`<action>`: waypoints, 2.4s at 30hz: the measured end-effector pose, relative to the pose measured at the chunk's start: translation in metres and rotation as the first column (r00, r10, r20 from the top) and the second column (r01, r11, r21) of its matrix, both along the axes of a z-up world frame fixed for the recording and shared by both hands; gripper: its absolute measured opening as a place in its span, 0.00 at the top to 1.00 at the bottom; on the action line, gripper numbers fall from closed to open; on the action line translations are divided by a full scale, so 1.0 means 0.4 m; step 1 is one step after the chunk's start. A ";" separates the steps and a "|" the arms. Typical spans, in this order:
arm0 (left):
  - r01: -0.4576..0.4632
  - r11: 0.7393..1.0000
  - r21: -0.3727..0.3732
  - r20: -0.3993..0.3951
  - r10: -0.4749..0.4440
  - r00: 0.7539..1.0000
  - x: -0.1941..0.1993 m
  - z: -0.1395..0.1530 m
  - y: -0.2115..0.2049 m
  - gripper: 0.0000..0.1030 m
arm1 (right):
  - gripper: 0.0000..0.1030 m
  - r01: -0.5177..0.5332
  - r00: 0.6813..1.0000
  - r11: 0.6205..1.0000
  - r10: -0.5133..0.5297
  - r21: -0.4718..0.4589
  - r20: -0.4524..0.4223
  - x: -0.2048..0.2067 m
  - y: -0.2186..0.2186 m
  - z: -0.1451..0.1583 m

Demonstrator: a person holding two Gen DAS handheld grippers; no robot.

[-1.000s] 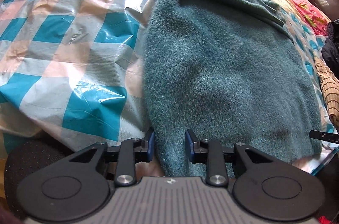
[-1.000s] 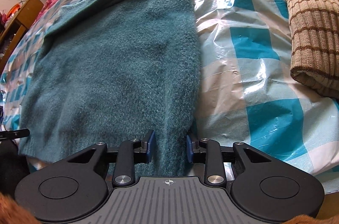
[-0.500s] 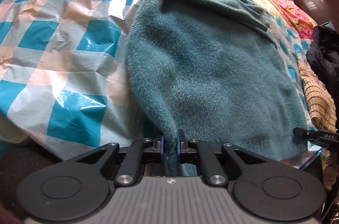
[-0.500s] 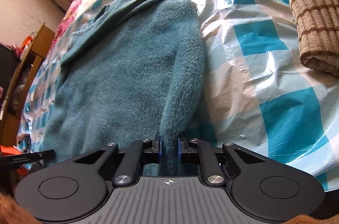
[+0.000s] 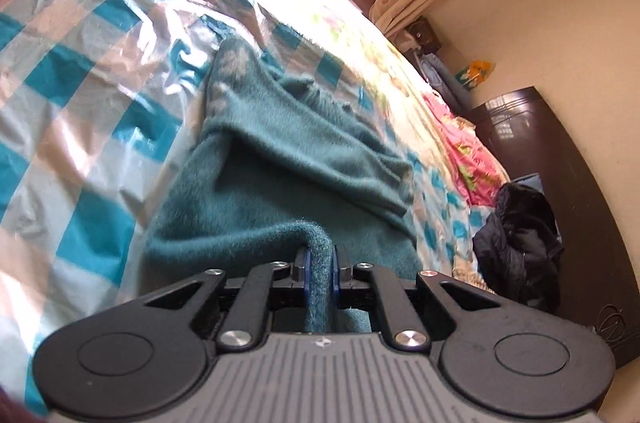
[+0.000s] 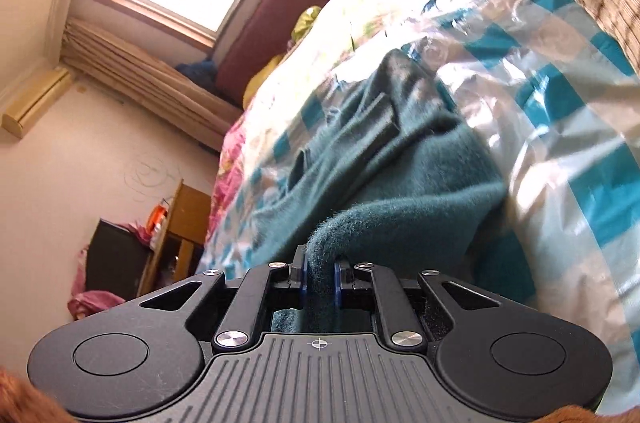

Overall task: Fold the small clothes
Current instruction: 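Grasp the hem with both tools, fold it toward the collar, open, then close both tools on the folded sweater edge again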

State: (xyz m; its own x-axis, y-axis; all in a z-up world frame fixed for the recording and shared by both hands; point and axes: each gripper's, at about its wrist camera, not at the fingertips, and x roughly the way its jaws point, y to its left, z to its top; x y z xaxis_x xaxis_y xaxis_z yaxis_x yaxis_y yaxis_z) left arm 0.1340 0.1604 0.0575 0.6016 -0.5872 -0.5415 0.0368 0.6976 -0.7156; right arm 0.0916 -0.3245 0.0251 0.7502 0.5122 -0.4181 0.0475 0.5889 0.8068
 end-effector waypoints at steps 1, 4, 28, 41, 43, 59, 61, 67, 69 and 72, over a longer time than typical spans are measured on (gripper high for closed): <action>-0.015 1.000 -0.002 0.020 0.015 1.000 0.031 0.009 0.007 0.86 | 0.88 0.011 1.000 1.000 -0.011 0.000 0.015 0.026 -0.003 0.010; -0.062 0.998 -0.008 0.063 0.063 0.996 0.141 0.018 0.031 0.86 | 0.88 0.065 0.996 0.998 -0.064 -0.013 0.057 0.152 -0.019 0.034; -0.338 0.932 -0.133 -0.081 0.330 0.941 0.468 -0.168 0.100 0.57 | 0.48 0.251 0.964 0.964 -0.241 0.091 -0.109 0.551 -0.057 -0.162; -0.172 0.940 0.295 0.099 0.149 0.984 0.346 -0.104 0.007 0.51 | 0.37 0.132 0.987 0.904 -0.157 -0.407 -0.030 0.519 -0.017 -0.126; -0.138 0.938 0.319 0.082 0.118 0.990 0.323 -0.125 -0.005 0.50 | 0.36 0.076 0.992 0.892 -0.113 -0.447 -0.058 0.512 -0.004 -0.148; 0.001 0.987 0.162 -0.094 0.014 0.995 0.323 -0.227 -0.012 0.51 | 0.61 -0.029 0.991 0.914 -0.025 -0.404 -0.129 0.487 0.006 -0.177; 0.005 0.990 0.142 -0.105 0.010 0.994 0.315 -0.228 -0.006 0.53 | 0.65 -0.041 0.991 0.915 -0.013 -0.402 -0.130 0.474 0.005 -0.168; 0.035 0.992 0.119 -0.129 -0.019 0.991 0.288 -0.225 -0.003 0.55 | 0.67 -0.076 0.988 0.916 0.016 -0.393 -0.154 0.437 -0.001 -0.164; 0.066 0.990 0.126 -0.143 -0.048 0.989 0.263 -0.221 -0.015 0.55 | 0.67 -0.096 0.986 0.915 0.033 -0.392 -0.165 0.414 -0.002 -0.160; 0.120 0.983 0.136 -0.173 -0.096 0.980 0.198 -0.217 -0.027 0.55 | 0.67 -0.132 0.980 0.911 0.062 -0.391 -0.187 0.352 -0.002 -0.150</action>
State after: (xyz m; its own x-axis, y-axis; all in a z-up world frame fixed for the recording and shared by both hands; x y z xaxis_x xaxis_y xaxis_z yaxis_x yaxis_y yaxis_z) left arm 0.2134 0.1496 -0.0295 0.4340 -0.5515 -0.7124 0.0072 0.7928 -0.6094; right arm 0.2324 -0.3254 -0.0348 0.6067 0.3429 -0.7172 0.0863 0.8684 0.4882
